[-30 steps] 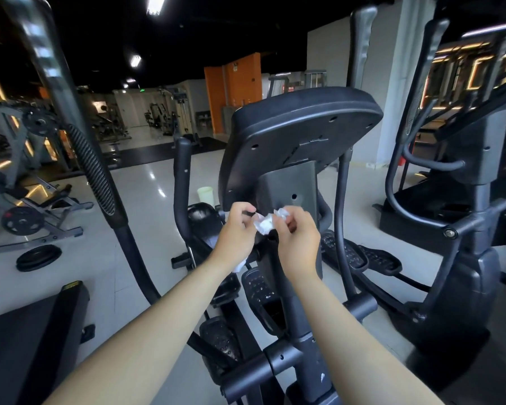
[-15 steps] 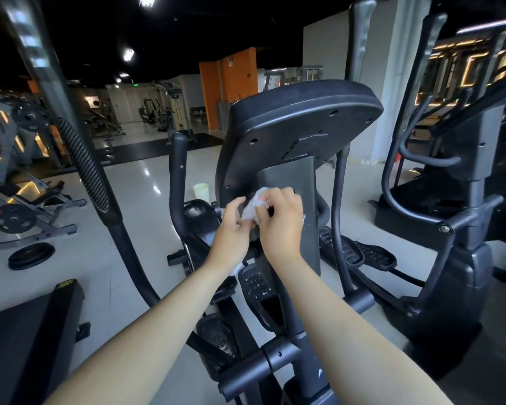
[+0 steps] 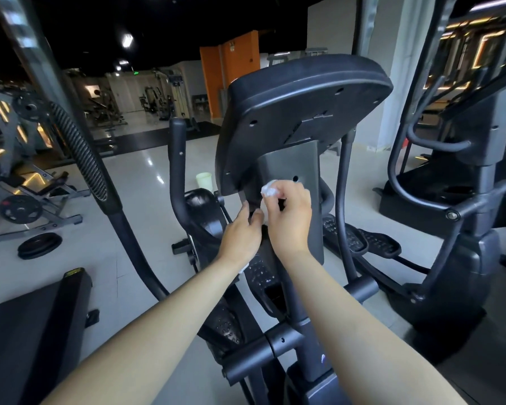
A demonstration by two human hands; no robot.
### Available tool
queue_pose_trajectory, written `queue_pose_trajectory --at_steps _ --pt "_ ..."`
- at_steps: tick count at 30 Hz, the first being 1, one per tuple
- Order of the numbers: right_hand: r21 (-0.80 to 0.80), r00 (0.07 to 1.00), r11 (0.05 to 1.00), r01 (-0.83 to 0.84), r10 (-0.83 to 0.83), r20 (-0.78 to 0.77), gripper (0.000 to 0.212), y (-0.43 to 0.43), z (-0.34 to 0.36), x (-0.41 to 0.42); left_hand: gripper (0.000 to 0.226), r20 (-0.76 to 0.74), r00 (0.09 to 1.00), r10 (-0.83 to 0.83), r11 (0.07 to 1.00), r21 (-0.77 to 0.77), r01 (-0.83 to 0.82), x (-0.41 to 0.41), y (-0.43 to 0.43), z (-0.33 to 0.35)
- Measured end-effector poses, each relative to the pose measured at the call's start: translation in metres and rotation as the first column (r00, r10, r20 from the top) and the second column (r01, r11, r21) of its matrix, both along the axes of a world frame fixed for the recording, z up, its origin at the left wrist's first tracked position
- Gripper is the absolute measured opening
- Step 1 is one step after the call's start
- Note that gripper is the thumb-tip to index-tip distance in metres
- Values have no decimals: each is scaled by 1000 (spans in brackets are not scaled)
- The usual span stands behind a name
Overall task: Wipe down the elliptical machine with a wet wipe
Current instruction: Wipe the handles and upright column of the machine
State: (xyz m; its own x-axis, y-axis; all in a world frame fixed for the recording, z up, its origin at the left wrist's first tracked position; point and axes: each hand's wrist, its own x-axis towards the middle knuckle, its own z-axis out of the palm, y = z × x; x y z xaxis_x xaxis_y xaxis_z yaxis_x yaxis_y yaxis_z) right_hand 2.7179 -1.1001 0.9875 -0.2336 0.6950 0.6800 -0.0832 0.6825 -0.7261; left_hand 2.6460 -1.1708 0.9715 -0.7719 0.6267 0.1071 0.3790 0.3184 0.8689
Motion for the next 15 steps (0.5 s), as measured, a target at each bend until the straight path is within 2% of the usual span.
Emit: queue_pose_trajectory --at_steps 4,9,12,15 --pt "-114 999 992 -48 49 2 42 2 -31 15 62 24 1000 -4 998 -56 6 6 -5 1" --pt "-311 991 941 -131 130 -27 24 11 -59 27 69 53 998 -17 992 -121 24 11 -6 -3" --pt "-290 984 941 -173 151 -95 20 8 -37 25 80 48 999 -18 983 -180 27 12 -4 -7" --pt "-213 968 957 -195 153 -199 21 7 -2 13 87 -20 999 -40 971 -236 35 10 0 -7"
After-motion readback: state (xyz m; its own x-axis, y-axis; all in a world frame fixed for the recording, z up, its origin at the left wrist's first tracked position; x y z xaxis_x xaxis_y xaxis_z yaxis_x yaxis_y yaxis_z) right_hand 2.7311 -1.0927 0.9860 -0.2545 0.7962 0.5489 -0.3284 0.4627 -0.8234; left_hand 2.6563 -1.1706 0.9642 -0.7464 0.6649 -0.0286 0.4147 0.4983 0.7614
